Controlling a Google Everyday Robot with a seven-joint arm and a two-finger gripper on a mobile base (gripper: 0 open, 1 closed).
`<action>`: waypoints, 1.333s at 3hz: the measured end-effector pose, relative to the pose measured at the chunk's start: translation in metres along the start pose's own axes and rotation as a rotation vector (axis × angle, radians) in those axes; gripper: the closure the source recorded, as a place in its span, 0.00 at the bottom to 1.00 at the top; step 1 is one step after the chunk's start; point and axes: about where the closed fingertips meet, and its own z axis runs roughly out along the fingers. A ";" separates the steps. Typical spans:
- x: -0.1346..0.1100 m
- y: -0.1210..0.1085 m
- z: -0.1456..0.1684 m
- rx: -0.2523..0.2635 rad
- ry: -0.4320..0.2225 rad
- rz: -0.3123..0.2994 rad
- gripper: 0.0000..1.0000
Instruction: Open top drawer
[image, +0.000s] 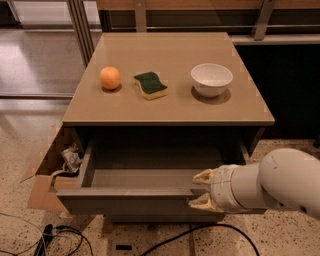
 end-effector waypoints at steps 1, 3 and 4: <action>0.000 0.000 -0.001 0.002 -0.001 0.000 0.00; 0.000 -0.002 0.012 -0.013 0.019 -0.013 0.00; 0.020 0.001 0.027 -0.043 0.027 0.035 0.00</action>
Offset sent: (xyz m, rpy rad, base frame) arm -0.0005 -0.0008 0.0007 0.0009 -0.0023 -0.0007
